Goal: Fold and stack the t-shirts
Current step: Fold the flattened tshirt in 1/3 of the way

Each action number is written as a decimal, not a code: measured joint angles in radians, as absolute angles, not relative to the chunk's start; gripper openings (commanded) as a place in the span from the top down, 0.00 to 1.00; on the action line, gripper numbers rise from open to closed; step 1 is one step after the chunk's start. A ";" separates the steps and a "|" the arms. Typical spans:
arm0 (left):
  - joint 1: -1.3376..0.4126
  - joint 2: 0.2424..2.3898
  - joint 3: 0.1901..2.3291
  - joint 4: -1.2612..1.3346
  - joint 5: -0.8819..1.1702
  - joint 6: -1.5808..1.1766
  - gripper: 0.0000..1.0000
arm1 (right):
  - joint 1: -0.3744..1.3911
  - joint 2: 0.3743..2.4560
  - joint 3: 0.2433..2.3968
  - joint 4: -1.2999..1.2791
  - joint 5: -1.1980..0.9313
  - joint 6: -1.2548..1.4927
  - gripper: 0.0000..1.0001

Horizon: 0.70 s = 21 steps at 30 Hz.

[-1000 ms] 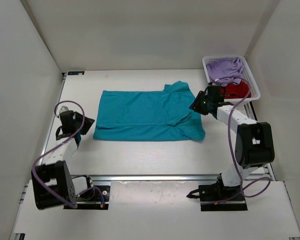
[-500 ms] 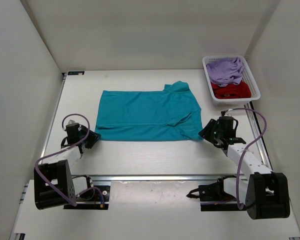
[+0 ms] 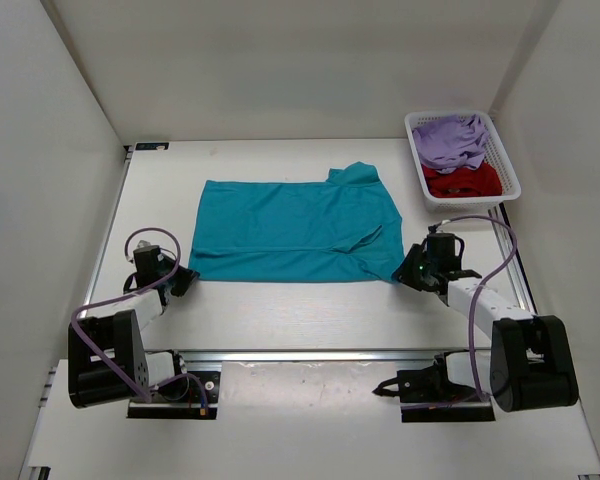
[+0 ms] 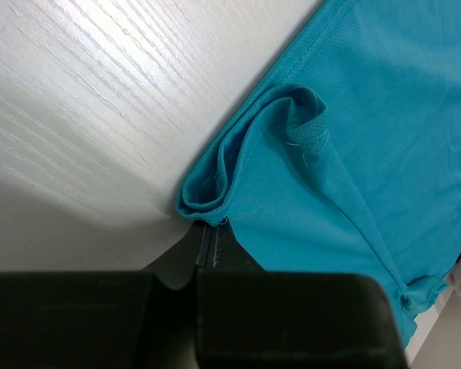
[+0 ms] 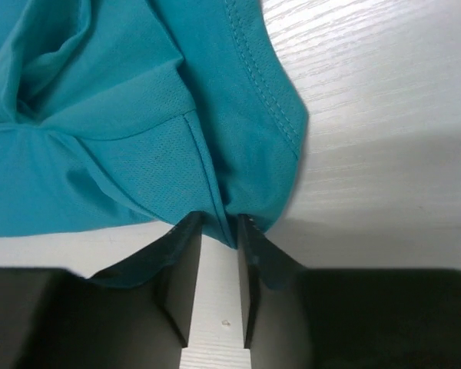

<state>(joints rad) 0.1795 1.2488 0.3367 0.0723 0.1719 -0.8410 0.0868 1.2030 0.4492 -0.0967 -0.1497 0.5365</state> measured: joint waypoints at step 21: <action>0.178 1.246 0.341 0.081 0.164 -0.850 1.00 | 0.064 1.421 0.633 -0.073 -0.125 0.508 1.00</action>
<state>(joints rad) 0.1783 1.2457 0.3412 0.0807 0.1638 -0.8501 0.0643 1.4212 0.6334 -0.0731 -0.1246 0.5079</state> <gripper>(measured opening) 0.015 0.008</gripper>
